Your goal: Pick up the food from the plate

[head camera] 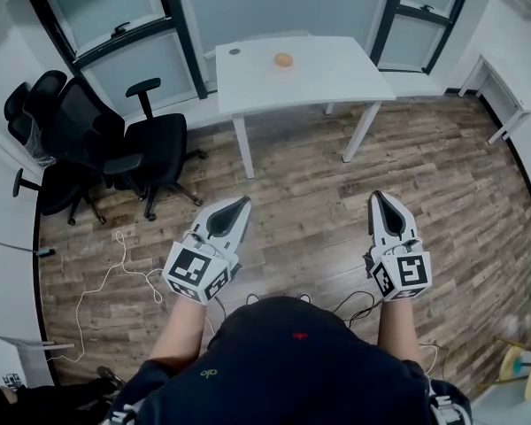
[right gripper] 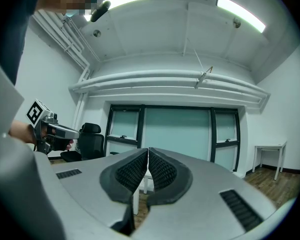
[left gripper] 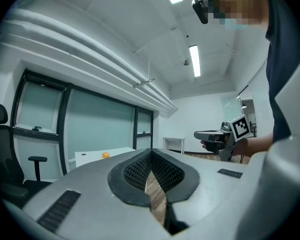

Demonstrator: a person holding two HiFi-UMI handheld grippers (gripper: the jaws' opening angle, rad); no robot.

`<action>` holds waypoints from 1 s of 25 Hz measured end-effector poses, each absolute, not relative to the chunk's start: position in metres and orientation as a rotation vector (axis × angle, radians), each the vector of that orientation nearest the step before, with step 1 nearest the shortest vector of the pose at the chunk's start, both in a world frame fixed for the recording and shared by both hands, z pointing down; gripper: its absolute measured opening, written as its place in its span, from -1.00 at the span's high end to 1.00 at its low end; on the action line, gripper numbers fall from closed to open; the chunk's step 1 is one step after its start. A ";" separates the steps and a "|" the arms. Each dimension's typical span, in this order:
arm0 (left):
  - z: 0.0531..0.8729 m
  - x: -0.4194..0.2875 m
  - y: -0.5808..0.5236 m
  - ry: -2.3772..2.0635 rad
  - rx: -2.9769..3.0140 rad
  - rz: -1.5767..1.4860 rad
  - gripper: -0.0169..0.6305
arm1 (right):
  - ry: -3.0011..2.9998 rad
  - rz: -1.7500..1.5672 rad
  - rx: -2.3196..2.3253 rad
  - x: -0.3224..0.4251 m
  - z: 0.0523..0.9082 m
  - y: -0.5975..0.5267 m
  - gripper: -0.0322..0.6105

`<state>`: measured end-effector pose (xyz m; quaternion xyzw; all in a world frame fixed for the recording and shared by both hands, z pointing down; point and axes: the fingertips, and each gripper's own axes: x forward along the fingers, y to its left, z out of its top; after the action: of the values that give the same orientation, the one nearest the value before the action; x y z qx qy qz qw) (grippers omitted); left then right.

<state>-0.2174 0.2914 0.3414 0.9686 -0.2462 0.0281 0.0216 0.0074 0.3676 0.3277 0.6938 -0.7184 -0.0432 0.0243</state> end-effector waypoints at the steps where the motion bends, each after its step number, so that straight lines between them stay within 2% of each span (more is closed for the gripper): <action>1: 0.340 -0.216 0.293 -0.767 3.001 0.088 0.89 | -2.226 -0.131 2.146 0.009 0.328 0.369 0.82; 25: 0.376 -0.108 0.307 -0.812 2.972 0.242 0.89 | -2.290 0.068 2.115 0.119 0.404 0.381 0.82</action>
<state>-0.1078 0.3070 0.3758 0.9614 -0.2626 0.0782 0.0256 0.1186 0.3811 0.4038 0.6784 -0.7343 0.0217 0.0118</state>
